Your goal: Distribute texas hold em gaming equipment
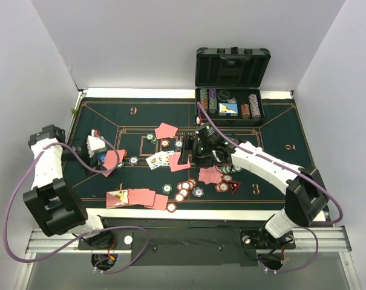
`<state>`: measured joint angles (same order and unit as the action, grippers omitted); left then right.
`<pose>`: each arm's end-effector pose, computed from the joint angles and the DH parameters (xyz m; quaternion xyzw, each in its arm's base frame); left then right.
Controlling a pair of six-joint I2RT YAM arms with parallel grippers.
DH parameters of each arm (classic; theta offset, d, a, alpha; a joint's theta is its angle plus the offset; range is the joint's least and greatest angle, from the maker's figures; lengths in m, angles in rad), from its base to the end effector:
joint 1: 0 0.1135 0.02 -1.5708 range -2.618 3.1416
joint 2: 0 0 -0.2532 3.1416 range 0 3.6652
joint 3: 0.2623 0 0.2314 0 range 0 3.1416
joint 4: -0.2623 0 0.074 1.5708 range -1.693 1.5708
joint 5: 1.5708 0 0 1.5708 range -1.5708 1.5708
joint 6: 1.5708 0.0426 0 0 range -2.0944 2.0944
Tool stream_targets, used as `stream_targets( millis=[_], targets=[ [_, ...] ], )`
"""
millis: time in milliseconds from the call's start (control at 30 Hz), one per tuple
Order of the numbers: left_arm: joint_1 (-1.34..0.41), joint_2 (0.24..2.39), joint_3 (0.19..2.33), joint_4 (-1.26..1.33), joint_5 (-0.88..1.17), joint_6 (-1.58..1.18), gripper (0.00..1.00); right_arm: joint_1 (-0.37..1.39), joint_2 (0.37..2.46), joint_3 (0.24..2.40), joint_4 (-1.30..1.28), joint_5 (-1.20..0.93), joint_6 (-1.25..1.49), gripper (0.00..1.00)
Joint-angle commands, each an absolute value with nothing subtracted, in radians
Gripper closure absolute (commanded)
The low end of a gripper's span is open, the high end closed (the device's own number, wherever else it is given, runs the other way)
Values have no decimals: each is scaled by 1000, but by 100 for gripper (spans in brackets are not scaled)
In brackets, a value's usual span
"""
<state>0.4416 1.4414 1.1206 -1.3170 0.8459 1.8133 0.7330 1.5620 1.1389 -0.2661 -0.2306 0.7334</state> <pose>0.2048 0.0616 0.2490 0.5666 0.7140 -0.2036 0.3575 0.2427 0.2316 0.2562 -0.0489 0.8984 0.3610 0.2453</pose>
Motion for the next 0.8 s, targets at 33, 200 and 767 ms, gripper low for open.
stream_targets(
  millis=[33,200,767],
  targets=[
    [446,1434,1330,-1585,893,1285,9,729,1457,1152,-328,-201,697,19],
    [448,1401,1410,-1586,770,1085,9,707,1381,1125,-362,-196,675,4],
    [609,1327,1361,-1341,520,563,14,537,1137,982,-445,-201,577,0]
  ],
)
